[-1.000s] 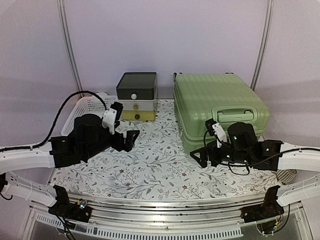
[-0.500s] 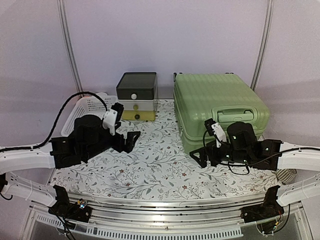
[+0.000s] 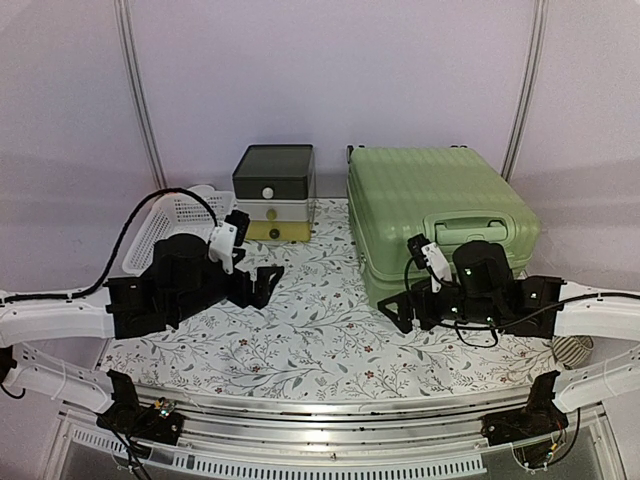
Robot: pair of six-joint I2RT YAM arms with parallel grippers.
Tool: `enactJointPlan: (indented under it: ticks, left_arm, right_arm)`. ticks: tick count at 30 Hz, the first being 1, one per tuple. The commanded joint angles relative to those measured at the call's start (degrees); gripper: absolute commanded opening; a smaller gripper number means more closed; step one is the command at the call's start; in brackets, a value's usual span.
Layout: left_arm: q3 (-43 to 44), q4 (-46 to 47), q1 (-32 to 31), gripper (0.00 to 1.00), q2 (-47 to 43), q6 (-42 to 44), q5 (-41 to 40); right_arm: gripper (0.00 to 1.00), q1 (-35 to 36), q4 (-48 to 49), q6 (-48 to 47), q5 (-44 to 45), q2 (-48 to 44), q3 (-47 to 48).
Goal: Open, take out, and arrange the luggage
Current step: Pick up the zipper from the luggage.
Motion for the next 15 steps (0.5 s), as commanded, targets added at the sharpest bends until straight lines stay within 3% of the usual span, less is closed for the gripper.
enactJointPlan:
  ticks: [1, 15]
  left_arm:
    - [-1.4, 1.73, 0.62, 0.98, 0.47, -2.65, 1.13]
    - [-0.32, 5.48, 0.99, 0.98, 7.84, -3.99, 10.94]
  right_arm:
    - [0.99, -0.12, -0.8, -0.44, -0.35, 0.01, 2.05]
    - [0.99, -0.17, -10.17, 0.48, 2.51, 1.09, 10.05]
